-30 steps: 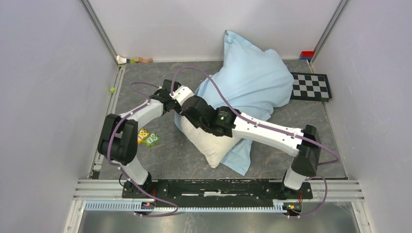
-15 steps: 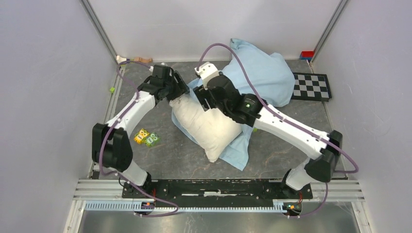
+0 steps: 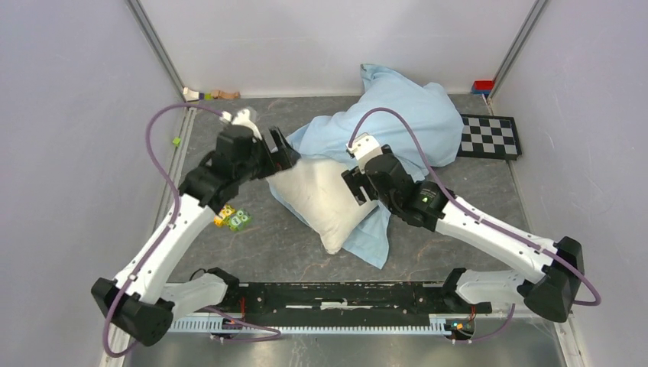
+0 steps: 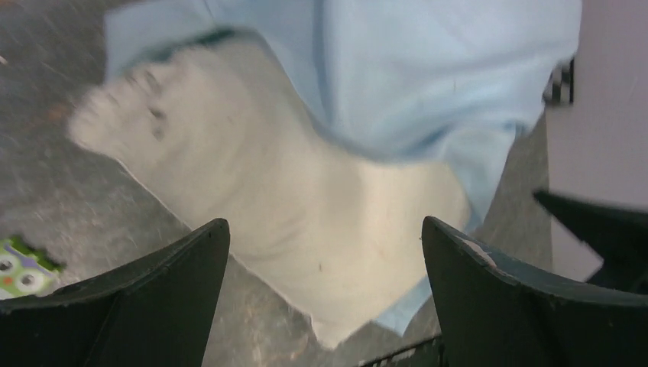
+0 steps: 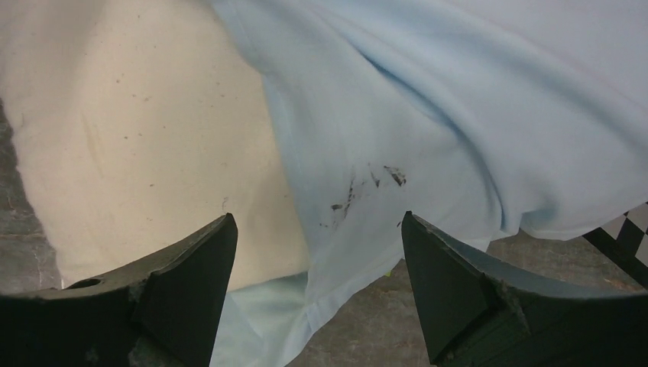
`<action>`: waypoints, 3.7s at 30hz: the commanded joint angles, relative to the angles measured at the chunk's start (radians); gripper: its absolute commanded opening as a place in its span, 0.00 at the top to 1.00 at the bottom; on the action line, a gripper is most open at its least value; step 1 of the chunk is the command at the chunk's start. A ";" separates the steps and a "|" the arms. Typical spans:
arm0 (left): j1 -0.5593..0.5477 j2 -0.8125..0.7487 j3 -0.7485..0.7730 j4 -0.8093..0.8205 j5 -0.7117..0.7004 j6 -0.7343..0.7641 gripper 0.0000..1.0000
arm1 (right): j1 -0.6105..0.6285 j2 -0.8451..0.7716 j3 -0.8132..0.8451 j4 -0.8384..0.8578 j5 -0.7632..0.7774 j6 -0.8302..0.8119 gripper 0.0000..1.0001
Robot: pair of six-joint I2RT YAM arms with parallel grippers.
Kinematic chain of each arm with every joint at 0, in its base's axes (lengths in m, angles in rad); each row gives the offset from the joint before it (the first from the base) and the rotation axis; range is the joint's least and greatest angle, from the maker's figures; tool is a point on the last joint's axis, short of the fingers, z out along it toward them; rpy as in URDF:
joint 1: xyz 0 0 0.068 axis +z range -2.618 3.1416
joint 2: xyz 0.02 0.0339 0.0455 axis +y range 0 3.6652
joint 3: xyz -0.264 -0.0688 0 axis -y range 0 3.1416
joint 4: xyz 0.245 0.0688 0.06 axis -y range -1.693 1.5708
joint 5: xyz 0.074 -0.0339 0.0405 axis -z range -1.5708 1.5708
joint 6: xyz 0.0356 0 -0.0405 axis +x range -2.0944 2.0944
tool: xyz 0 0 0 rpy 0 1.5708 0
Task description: Put the pillow into the pillowcase
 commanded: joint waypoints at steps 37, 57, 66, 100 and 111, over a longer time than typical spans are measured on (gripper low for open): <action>-0.301 0.016 -0.335 0.529 -0.087 -0.320 0.98 | 0.272 0.121 0.235 -0.043 0.107 0.129 0.98; -0.298 0.102 -0.438 0.534 0.116 -0.350 0.70 | 0.345 0.068 0.244 -0.074 0.157 0.150 0.55; -0.267 -0.139 -0.466 0.153 -0.133 -0.305 0.43 | 0.237 0.192 0.353 -0.074 0.103 -0.099 0.04; 0.108 -0.048 -0.584 0.384 0.334 -0.248 0.13 | 0.032 0.424 0.703 -0.083 0.076 -0.170 1.00; -0.008 0.113 -0.523 0.536 0.286 -0.318 0.00 | 0.031 0.355 0.877 -0.078 0.158 -0.230 1.00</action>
